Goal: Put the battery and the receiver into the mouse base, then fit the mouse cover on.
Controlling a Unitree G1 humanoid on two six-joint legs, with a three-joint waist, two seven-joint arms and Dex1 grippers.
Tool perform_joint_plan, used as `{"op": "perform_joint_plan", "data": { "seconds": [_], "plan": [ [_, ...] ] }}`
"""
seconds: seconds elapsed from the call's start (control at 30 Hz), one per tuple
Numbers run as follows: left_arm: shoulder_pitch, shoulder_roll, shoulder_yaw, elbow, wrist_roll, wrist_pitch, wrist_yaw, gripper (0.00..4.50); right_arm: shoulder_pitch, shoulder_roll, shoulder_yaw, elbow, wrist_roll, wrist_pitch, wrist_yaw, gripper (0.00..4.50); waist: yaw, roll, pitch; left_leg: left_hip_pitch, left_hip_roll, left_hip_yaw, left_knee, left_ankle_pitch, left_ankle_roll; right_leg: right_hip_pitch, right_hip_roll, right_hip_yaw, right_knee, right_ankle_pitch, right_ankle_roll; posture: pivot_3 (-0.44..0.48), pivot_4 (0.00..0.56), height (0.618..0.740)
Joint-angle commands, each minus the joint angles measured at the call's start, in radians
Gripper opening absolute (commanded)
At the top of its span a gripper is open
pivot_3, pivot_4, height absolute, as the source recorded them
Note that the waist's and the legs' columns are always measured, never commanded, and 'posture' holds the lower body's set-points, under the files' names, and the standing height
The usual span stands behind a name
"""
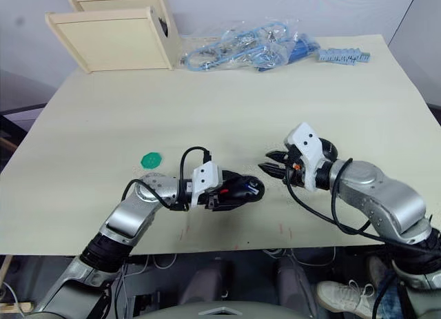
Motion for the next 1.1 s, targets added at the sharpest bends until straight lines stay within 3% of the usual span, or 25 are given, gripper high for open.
{"op": "perform_joint_plan", "data": {
  "seconds": [0.03,0.17,1.1],
  "plan": [
    [0.030,0.012,-0.016,0.034,0.035,-0.019,0.008,2.91,0.066,0.050,0.019,-0.006,-0.077,-0.129,0.017,1.40,0.000,0.000,0.000,0.000,0.000,0.000,0.000,0.000,0.000,0.000,0.000,0.000,0.000,0.000,0.000,0.000,0.150,0.740],
    [0.036,0.014,-0.014,0.047,0.033,-0.037,0.007,2.91,0.111,0.069,0.047,-0.007,-0.137,-0.177,0.042,0.08,0.001,0.000,0.000,0.000,0.000,0.000,0.000,0.000,0.000,0.000,0.000,0.001,0.001,0.000,0.000,0.000,0.150,0.740],
    [0.022,0.023,-0.002,0.039,0.018,-0.010,-0.014,2.91,0.072,0.149,0.141,0.079,-0.286,-0.189,0.134,0.08,-0.001,0.000,0.000,0.003,0.000,0.000,0.000,0.000,0.000,0.001,0.001,0.002,0.001,0.000,0.000,0.000,0.150,0.740]
  ]
}}
